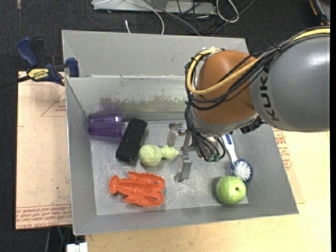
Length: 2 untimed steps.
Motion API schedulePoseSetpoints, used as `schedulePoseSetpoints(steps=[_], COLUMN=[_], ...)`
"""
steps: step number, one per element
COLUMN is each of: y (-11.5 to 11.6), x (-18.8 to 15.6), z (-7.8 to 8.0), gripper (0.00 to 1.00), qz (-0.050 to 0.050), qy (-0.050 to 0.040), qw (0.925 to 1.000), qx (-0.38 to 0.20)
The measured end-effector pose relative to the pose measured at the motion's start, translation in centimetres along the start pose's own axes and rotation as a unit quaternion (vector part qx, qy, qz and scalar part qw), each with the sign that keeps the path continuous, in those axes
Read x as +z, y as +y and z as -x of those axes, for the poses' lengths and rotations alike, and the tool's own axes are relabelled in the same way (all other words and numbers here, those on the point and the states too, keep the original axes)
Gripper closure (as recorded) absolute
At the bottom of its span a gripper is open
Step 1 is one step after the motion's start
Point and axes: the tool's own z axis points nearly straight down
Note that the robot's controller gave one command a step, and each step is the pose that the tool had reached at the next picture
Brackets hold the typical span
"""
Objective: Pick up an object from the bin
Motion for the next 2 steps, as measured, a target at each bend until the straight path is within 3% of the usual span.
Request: schedulePoseSetpoints(steps=[1,2], y=[-2.3,-0.7], x=[12.6,5.7], z=[6.5,5.5], gripper=[0.0,0.0], qz=[0.0,0.002], qy=[-0.0017,-0.0072], qw=[0.9986,0.9999], qx=[-0.053,-0.007])
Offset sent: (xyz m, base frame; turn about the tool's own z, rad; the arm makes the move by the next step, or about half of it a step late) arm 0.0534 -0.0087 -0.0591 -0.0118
